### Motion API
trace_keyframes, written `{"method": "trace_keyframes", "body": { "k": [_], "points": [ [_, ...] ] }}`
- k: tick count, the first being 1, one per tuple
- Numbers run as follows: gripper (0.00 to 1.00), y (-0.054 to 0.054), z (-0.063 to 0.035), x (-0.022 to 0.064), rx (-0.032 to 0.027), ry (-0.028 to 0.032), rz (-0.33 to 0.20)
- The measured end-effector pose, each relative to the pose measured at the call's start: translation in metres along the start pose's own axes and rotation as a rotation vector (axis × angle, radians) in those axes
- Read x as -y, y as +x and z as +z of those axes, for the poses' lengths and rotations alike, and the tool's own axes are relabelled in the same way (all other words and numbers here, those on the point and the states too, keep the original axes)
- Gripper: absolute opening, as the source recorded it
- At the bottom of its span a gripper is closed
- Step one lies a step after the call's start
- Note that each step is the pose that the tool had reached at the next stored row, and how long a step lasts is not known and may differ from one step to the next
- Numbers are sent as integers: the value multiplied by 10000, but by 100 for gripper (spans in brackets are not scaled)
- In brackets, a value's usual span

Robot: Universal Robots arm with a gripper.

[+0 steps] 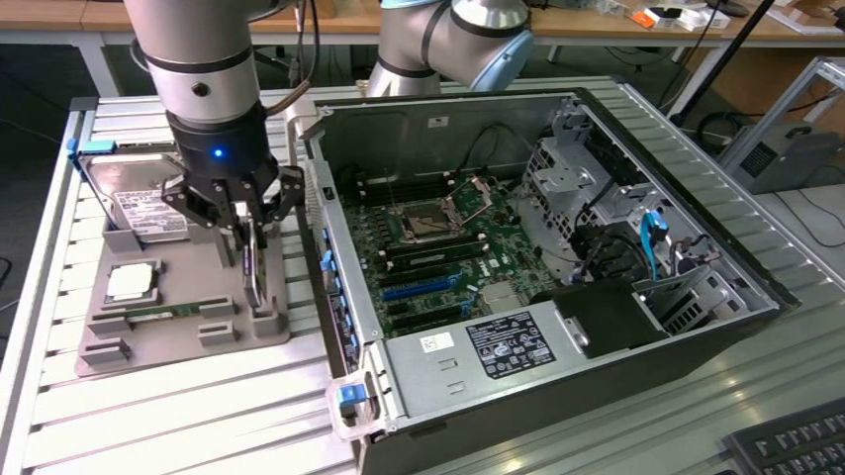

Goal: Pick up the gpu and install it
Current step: 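Pick up the gpu and move the gpu toward the slot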

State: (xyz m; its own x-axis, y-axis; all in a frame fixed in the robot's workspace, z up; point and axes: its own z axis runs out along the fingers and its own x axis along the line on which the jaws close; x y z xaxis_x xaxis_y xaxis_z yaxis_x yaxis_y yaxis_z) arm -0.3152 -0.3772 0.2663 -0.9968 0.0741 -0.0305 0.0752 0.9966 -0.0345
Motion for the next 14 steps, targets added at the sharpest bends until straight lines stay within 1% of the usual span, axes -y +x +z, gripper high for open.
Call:
{"method": "trace_keyframes", "body": {
  "k": [14],
  "points": [
    [27, -1, -38, 1, 0, 0, 0]
  ]
}}
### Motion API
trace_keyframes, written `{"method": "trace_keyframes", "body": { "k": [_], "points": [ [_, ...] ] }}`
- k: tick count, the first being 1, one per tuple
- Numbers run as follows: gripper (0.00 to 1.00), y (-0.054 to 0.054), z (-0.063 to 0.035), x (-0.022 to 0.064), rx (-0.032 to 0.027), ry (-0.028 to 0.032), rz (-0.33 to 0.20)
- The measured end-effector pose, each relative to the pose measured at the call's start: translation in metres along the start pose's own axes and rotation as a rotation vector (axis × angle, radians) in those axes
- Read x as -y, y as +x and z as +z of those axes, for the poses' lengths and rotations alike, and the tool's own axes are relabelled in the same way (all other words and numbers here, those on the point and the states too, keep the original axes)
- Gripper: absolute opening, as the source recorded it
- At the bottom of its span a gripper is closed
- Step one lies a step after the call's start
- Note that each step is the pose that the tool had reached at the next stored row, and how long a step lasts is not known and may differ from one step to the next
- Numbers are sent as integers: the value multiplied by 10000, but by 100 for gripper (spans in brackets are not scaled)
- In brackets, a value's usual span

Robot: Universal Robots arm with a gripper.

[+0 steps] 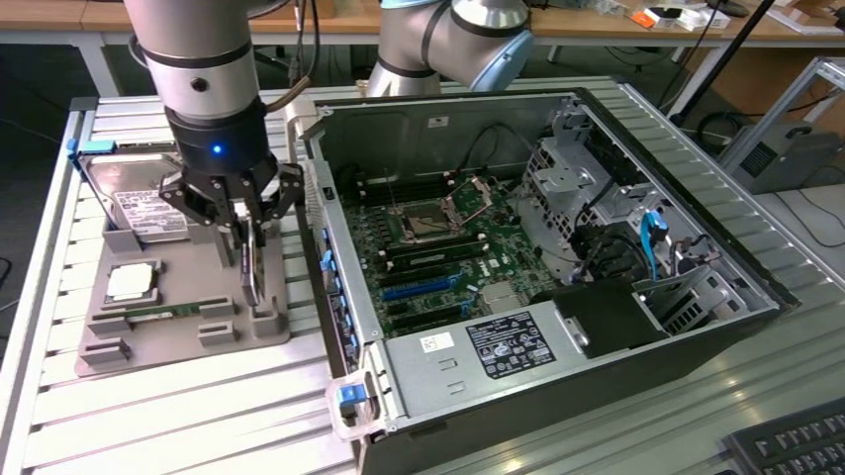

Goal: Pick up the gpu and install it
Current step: 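Pick up the gpu and move the gpu toward the slot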

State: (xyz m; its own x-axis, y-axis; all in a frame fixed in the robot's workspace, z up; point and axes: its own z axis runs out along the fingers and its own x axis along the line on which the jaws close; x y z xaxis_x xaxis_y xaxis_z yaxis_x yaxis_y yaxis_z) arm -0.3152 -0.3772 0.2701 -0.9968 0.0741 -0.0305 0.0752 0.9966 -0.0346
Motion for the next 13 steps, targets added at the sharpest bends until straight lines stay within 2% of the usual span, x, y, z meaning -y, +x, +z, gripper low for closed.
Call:
{"method": "trace_keyframes", "body": {
  "k": [13],
  "points": [
    [27, -1, -39, 1, -1, 1, 0]
  ]
}}
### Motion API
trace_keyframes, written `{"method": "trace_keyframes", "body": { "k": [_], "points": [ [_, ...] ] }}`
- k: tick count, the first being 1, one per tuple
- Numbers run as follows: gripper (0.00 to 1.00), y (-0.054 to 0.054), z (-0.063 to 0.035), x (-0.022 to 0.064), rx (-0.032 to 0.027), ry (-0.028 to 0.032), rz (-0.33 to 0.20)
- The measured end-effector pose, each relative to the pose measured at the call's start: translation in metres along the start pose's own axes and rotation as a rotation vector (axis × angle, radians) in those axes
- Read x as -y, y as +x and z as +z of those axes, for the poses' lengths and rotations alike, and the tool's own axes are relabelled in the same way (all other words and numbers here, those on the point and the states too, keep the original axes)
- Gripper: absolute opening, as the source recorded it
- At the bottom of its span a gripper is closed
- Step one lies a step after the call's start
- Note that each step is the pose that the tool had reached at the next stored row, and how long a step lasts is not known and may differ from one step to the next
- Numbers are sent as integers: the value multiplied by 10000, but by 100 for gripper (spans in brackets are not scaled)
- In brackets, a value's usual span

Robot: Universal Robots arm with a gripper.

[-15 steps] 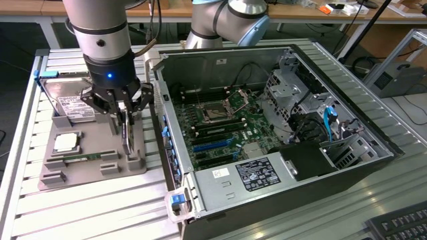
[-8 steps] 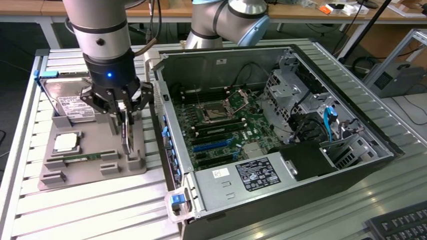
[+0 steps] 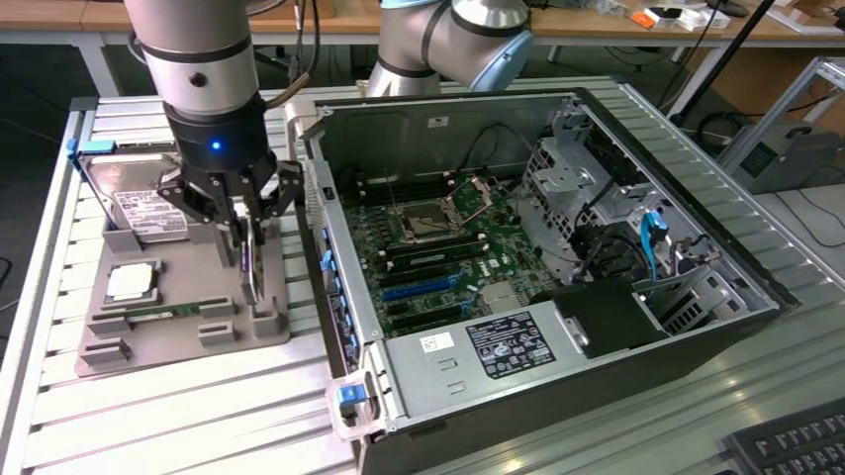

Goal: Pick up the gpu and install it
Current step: 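Pick up the gpu and move the gpu toward the slot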

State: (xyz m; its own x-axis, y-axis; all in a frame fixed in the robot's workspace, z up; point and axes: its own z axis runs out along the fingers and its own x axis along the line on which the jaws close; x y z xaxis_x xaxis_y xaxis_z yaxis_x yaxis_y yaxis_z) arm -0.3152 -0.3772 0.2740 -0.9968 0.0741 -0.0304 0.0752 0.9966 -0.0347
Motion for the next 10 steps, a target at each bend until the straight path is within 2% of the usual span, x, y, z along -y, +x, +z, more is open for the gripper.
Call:
{"method": "trace_keyframes", "body": {
  "k": [10],
  "points": [
    [27, -1, -35, 1, 0, 0, 0]
  ]
}}
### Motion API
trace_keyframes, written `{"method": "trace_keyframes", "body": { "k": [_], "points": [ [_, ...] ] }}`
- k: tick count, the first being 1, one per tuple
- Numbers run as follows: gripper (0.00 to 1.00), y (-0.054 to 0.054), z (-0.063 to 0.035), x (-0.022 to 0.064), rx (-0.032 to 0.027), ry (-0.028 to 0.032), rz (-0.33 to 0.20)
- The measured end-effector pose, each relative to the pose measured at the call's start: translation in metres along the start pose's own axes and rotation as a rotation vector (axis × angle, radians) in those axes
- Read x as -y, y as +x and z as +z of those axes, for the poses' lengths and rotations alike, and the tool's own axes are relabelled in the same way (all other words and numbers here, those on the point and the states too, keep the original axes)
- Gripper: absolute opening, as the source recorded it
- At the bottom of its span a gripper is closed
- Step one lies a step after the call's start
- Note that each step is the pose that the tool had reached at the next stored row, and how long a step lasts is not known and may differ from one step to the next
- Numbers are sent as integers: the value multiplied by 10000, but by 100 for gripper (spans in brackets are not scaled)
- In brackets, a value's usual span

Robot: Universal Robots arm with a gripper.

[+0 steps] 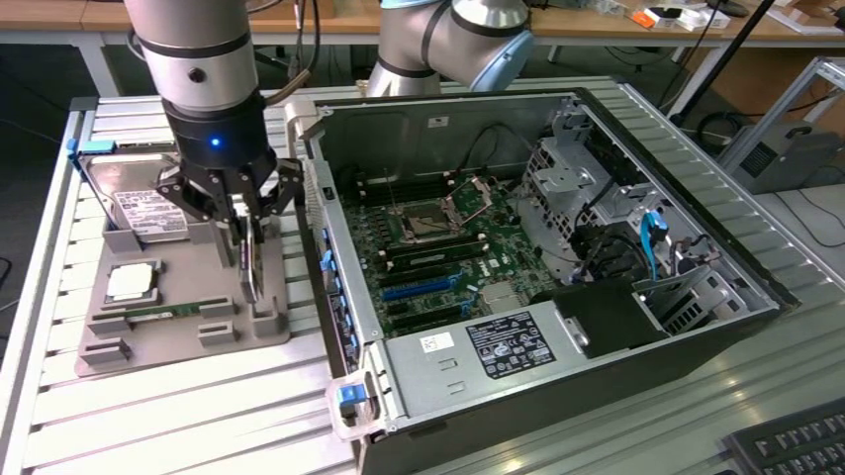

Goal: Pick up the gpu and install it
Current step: 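Pick up the gpu and move the gpu toward the slot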

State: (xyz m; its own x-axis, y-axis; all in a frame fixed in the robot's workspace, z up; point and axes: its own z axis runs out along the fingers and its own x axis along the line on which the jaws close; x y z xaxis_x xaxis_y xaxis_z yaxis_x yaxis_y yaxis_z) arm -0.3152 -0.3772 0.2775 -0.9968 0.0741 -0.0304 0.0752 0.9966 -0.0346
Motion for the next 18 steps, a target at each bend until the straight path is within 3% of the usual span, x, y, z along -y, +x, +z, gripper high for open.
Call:
{"method": "trace_keyframes", "body": {
  "k": [18],
  "points": [
    [27, -2, -63, 2, -1, 0, 0]
  ]
}}
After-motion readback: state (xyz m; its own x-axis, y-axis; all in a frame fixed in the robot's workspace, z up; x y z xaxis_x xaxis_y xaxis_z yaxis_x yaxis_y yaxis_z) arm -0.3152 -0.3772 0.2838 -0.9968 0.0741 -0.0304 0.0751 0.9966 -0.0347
